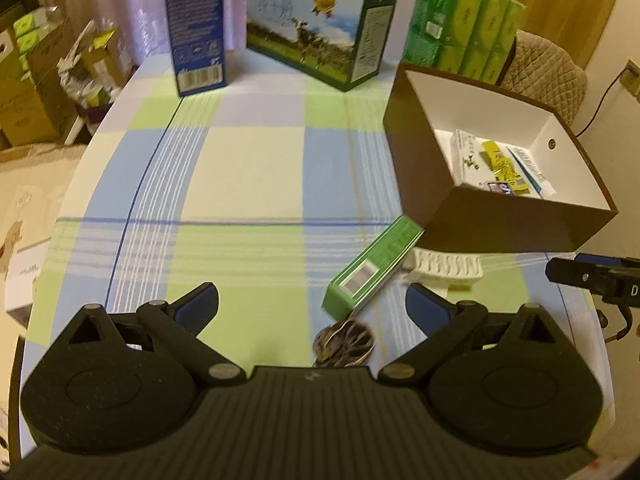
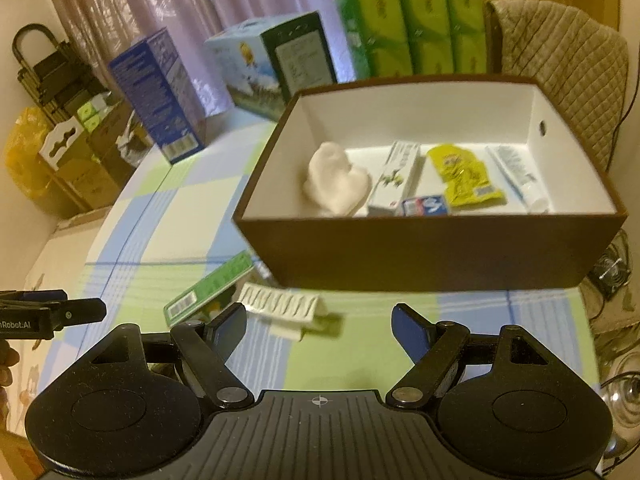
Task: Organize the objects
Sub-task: 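Move both tools back toward the items on the table, then grasp brown sock with left tool while right tool grasps red snack packet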
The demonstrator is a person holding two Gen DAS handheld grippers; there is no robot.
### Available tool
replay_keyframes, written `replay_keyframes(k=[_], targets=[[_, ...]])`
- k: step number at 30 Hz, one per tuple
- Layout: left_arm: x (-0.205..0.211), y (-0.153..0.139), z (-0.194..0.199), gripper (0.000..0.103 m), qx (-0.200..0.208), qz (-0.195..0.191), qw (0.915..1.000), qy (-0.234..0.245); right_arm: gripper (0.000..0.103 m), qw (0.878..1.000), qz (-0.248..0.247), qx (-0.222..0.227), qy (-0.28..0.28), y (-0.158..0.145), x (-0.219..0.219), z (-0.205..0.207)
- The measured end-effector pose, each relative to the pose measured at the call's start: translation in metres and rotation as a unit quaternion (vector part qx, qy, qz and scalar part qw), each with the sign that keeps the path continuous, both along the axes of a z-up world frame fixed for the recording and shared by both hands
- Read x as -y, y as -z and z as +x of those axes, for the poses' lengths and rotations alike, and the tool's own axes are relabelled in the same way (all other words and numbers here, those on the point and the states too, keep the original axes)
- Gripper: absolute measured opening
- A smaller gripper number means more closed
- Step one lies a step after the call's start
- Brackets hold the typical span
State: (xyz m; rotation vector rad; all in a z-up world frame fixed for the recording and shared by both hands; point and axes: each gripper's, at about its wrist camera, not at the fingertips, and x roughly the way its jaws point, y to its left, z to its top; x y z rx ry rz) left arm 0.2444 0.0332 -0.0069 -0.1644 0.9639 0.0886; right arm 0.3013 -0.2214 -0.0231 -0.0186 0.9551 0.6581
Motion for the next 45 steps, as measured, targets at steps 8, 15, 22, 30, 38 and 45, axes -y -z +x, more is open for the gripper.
replay_keyframes(k=[8,15,22,30,38,45], targets=[[-0.024,0.015,-0.022,0.098,-0.025,-0.004,0.9993,-0.028,0.077,0.999,-0.017,-0.036,-0.036,0.026,-0.028,-0.021],[-0.039,0.032,-0.037,0.098,-0.049,-0.010,0.9979,-0.041,0.077,0.993,-0.022,-0.070,-0.097,0.049,-0.069,-0.048],[-0.051,0.053,-0.046,0.098,-0.073,-0.012,0.9961,-0.047,0.076,0.983,-0.049,-0.095,-0.146,0.077,-0.113,-0.076],[-0.067,0.073,-0.049,0.098,-0.098,-0.012,0.9939,-0.048,0.063,0.983,-0.064,-0.087,-0.149,0.092,-0.136,-0.082],[-0.075,0.084,-0.048,0.098,-0.109,-0.013,0.9933,-0.037,0.052,0.983,-0.081,-0.078,-0.147,0.103,-0.151,-0.087],[-0.071,0.085,-0.041,0.098,-0.108,-0.008,0.9940,-0.016,0.031,0.977,-0.103,-0.030,-0.185,0.103,-0.150,-0.099]])
